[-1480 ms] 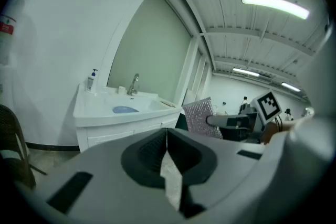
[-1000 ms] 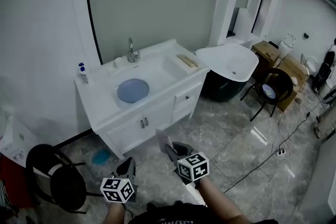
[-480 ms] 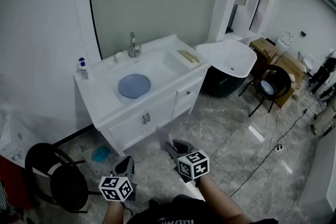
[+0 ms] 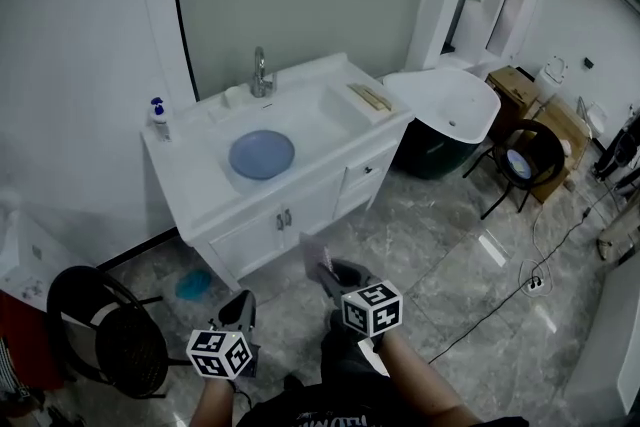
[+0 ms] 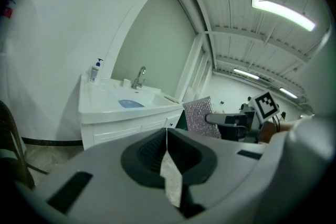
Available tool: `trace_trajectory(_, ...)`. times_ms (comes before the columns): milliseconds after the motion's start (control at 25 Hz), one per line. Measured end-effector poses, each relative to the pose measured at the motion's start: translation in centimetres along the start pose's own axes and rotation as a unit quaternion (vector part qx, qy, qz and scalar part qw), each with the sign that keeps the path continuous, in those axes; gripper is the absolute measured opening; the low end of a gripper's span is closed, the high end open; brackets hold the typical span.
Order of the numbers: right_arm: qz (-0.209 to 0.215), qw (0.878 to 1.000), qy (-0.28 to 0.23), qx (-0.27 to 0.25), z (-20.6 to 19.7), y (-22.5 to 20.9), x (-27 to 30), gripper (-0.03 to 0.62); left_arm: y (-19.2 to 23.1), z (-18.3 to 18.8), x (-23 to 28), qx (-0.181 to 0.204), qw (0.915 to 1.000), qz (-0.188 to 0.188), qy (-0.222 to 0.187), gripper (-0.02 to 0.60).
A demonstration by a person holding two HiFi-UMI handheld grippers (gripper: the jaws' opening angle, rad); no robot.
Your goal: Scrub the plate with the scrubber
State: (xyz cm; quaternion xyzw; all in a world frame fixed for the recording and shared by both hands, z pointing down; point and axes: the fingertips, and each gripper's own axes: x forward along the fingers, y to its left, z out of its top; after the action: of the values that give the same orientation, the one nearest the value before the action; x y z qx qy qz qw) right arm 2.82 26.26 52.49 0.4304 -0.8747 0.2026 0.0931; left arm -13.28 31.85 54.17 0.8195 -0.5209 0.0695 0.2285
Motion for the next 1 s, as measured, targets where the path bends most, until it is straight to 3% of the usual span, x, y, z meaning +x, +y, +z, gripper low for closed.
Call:
trace_trajectory(520,0.073,0.997,0.018,0.003,6.8,-10.3,10.7,0.077,2.8,5.3,11.7,-0.039,0.996,0.08,-0.005,0.018)
trace_trajectory(1000,0.114,0.993,0.028,0.004,10.4,-18.2,14.7,0.078,1.7,8.6,19.4,-0.045,0.9913,0.124,-0.008,0.018)
